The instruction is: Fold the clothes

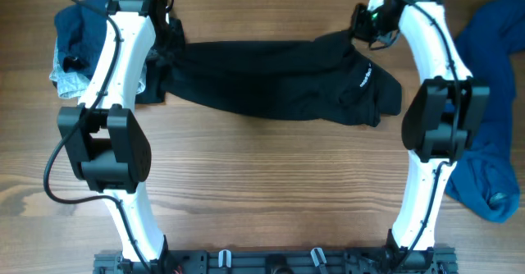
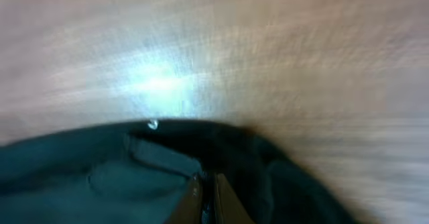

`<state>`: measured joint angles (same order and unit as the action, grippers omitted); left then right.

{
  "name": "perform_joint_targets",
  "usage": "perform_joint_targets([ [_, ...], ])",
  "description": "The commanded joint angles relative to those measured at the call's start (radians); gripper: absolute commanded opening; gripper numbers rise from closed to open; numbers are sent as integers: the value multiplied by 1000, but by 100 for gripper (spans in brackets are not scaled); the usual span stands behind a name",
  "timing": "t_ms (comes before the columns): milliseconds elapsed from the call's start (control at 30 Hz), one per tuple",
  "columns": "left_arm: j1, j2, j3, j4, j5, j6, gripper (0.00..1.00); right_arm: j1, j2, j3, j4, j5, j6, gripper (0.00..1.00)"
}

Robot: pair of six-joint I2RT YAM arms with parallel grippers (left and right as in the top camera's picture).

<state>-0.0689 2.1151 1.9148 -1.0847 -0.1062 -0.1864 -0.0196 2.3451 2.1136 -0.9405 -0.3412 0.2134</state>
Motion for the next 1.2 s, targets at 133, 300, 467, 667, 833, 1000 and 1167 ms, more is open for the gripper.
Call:
perform_joint_targets([
  [133, 8, -32, 4, 2, 5, -13, 4, -46, -198, 47, -60, -57, -98, 4],
  [300, 8, -144, 4, 14, 5, -12, 4, -81, -305, 47, -175, -56, -140, 4],
  [467, 8, -170, 4, 4, 5, -12, 4, -110, -320, 46, -338, -48, -215, 4],
  [667, 8, -168, 4, -12, 5, -12, 4, -173, -320, 40, -446, -49, -268, 4],
  [833, 8, -155, 3, -4, 5, -10, 4, -181, -320, 38, -465, -48, -305, 4],
  [1000, 8, -109, 2, -2, 4, 0, 4, -181, -320, -12, -458, -29, -315, 4],
  [1167, 10, -66, 2, 6, 4, 22, 4, -183, -320, -136, -433, -30, -314, 4],
])
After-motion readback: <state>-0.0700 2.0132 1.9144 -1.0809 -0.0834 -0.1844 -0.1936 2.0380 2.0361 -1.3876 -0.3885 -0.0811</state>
